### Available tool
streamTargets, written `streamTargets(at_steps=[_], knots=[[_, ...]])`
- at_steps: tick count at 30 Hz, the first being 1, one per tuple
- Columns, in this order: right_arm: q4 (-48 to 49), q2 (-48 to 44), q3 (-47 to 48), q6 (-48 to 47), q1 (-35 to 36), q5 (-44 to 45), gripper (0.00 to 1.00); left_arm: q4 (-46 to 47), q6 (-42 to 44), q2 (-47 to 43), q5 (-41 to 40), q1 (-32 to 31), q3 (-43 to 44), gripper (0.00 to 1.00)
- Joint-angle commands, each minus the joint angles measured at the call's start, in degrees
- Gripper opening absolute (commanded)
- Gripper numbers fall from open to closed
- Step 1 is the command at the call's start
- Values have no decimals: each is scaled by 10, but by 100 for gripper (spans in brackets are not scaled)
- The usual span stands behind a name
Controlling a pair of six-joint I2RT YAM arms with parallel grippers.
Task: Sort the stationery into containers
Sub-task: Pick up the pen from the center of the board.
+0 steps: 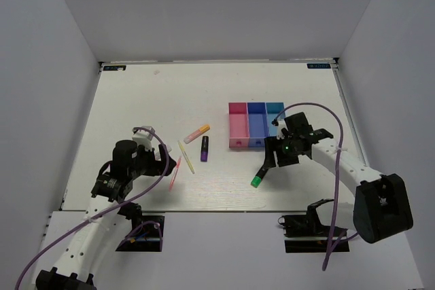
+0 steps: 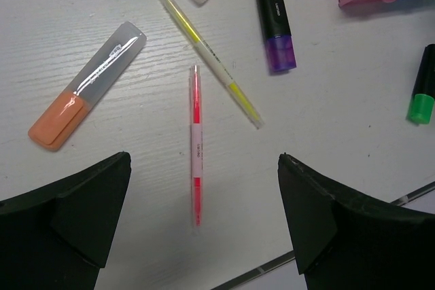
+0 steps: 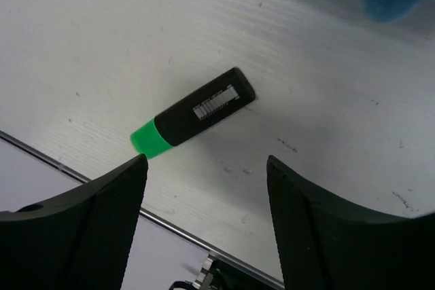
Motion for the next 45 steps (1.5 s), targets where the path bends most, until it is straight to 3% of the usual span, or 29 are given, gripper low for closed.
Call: streamTargets(at_steps=[1, 10, 26, 35, 45], knots=[[32, -24, -20, 52, 33, 24, 74, -2, 3, 2, 16, 4, 21, 99], [90, 2, -34, 133, 90, 110, 75, -5, 9, 13, 25, 2, 23, 99], [115, 58, -35, 176, 142, 252, 54, -7, 13, 19, 32, 4, 27, 99], [146, 83, -50, 164, 164, 211, 53, -8, 14, 16, 35, 4, 28, 99], [180, 97, -61, 132, 198, 173, 63, -8, 14, 13, 34, 4, 28, 99]])
